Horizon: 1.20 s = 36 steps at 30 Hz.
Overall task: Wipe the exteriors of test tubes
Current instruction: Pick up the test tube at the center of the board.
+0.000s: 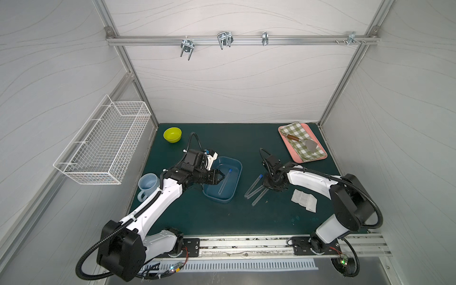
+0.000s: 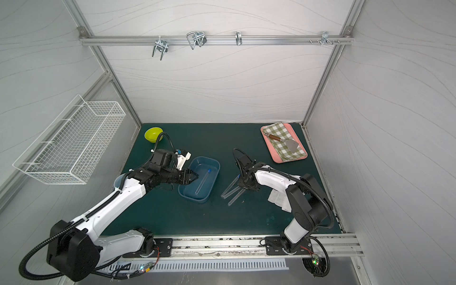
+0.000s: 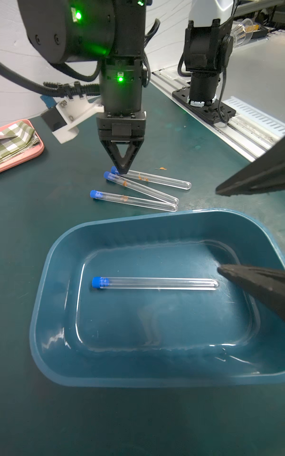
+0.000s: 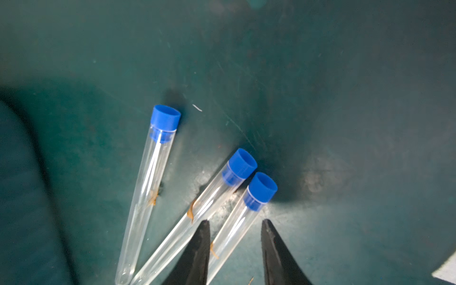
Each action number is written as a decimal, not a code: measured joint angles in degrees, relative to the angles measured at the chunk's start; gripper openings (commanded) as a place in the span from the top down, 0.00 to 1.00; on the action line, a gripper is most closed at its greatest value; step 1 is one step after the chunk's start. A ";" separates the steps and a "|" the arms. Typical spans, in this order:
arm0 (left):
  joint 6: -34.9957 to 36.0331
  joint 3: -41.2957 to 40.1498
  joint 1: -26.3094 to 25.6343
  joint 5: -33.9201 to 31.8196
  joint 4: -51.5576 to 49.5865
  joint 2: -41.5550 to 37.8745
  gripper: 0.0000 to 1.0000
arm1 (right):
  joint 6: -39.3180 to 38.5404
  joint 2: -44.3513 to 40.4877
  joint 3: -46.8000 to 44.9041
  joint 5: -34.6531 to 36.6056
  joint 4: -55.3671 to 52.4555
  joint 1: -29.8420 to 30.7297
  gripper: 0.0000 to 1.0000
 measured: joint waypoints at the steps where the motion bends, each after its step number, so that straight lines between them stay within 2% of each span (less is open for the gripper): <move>1: 0.00 -0.20 0.00 0.15 0.04 0.00 0.52 | 0.15 0.33 0.15 0.13 0.00 0.00 0.67; 16: -0.85 -0.48 -0.02 1.53 1.97 -0.09 0.52 | 1.73 3.65 0.39 0.09 0.13 -0.04 0.70; 27: -1.33 -0.50 -0.04 2.27 1.99 -1.16 0.52 | 1.55 4.39 1.07 -0.68 0.39 -0.87 0.85; 32: -2.34 -0.50 -0.04 3.78 2.01 -2.32 0.52 | 1.07 2.49 -1.01 -2.36 3.76 -0.98 0.85; 36: -3.45 -0.66 -0.55 5.84 2.12 -2.82 0.50 | -0.31 -3.10 -2.16 -4.35 4.46 -1.09 0.85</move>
